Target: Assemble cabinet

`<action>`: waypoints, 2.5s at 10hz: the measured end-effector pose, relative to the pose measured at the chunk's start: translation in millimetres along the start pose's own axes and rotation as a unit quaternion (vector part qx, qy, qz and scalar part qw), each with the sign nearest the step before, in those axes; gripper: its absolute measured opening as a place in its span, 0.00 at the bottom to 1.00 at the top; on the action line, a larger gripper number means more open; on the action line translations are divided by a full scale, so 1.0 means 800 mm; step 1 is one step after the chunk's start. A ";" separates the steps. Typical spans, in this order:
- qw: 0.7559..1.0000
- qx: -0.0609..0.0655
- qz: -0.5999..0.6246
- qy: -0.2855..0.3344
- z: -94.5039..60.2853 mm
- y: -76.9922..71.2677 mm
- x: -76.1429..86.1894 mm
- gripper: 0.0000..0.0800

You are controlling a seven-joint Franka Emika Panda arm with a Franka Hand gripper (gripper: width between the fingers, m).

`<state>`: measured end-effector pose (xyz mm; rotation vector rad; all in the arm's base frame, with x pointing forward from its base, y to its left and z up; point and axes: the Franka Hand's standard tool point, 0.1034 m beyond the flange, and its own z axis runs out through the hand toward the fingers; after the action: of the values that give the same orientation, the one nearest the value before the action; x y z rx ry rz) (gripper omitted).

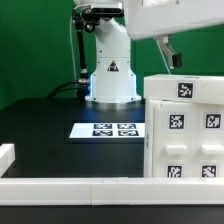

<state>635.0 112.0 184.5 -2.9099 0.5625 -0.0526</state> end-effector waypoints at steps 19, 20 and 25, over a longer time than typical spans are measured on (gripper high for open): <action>0.806 -0.071 -0.582 -0.082 0.038 0.025 -0.008 0.69; 0.807 -0.071 -0.581 -0.082 0.038 0.025 -0.008 0.69; 0.914 -0.084 -0.394 -0.051 0.038 0.022 -0.006 0.69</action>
Offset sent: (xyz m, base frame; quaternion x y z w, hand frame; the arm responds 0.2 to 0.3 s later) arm 0.0030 0.0102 0.0006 -0.0789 -0.0117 -0.4367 0.8961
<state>625.8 102.5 151.3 -3.0650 -0.6759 0.0453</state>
